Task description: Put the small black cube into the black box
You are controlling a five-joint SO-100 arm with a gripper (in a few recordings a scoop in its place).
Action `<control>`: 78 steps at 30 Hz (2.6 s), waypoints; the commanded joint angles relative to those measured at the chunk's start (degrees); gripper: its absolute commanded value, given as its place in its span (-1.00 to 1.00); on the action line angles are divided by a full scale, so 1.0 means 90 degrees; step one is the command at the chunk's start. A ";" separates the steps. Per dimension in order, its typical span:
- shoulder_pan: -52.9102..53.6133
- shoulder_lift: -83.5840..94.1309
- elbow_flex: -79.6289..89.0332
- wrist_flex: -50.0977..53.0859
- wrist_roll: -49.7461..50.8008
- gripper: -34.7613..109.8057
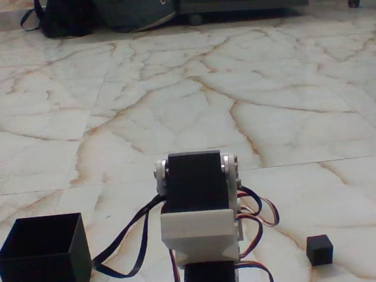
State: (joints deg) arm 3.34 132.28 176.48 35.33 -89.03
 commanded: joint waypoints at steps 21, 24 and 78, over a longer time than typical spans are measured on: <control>0.0049 0.0020 0.0010 -0.0020 0.0039 -0.47; 0.0049 0.0020 0.0010 -0.0020 0.0039 -0.47; 0.4160 -0.9639 -1.0791 0.0557 -0.4424 -0.43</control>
State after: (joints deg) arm 41.22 45.44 82.09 40.78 -129.46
